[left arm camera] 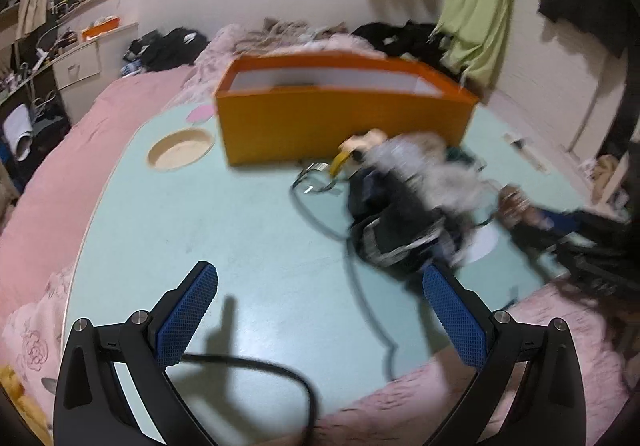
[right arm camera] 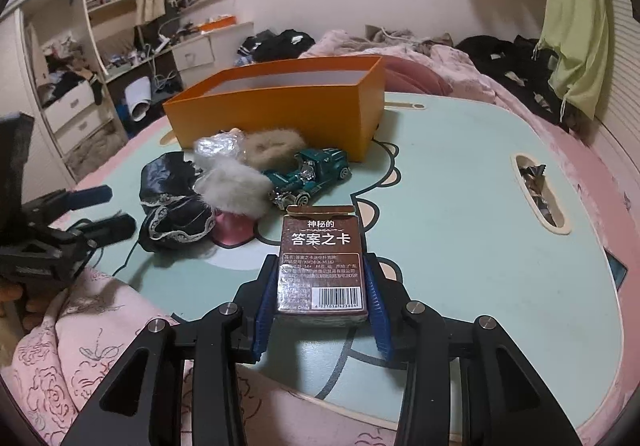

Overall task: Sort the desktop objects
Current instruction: 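Grasp the brown card box with the right gripper while the left grasps the black lace cloth, then drop the card box into the orange box with the right gripper while the left drops the cloth in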

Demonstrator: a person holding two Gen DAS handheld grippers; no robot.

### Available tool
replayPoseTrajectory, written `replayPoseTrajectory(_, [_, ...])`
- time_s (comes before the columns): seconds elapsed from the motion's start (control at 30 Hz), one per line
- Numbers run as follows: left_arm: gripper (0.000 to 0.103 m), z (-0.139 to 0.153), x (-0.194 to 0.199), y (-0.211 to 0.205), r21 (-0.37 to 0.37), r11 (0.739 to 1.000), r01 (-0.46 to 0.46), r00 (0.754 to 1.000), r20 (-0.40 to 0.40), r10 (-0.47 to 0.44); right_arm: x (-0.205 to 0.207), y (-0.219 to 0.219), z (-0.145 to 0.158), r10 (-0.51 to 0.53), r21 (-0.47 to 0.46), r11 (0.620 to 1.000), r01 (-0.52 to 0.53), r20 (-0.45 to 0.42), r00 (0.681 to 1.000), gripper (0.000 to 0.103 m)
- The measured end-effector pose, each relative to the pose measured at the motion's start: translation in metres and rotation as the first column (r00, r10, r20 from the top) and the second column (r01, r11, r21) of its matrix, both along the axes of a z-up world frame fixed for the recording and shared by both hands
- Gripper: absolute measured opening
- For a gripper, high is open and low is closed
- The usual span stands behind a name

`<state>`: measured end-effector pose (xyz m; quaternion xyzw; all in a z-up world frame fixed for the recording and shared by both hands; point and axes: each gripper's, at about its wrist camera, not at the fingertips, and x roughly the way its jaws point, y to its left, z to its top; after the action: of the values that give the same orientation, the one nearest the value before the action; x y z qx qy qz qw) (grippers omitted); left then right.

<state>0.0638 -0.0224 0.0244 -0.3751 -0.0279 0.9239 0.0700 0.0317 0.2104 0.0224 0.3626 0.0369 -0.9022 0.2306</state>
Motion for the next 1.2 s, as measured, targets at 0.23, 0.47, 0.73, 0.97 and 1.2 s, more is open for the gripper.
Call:
replayPoseTrajectory(0.23, [0.102,0.018,-0.018,0.032,0.04,0.995,0.095,0.995,-0.013,-0.095,-0.001,0.001,0.0,0.001,-0.004,1.0,-0.001,0.002,1.0,0.04])
replayPoseTrajectory(0.47, [0.043,0.0,-0.032,0.037,0.041,0.995,0.09,0.992,0.084,-0.093,-0.001,0.001,0.0,0.0,-0.005,1.0,0.0,0.002,1.0,0.04])
replayPoseTrajectory(0.73, [0.042,0.009,-0.004,0.017,0.029,0.997,0.066,0.998,0.01,-0.066,0.0,0.001,0.005,0.012,-0.005,1.0,-0.012,-0.01,1.0,0.04])
replayPoseTrajectory(0.97, [0.042,0.04,-0.016,-0.001,0.05,0.999,0.017,0.998,-0.064,-0.014,-0.012,0.001,0.043,0.032,-0.075,0.996,-0.039,-0.088,0.996,0.04])
replayPoseTrajectory(1.2, [0.042,0.082,-0.065,-0.007,0.038,0.999,-0.011,0.988,-0.152,0.017,-0.059,-0.025,0.102,0.037,-0.102,0.993,-0.06,-0.217,0.975,0.04])
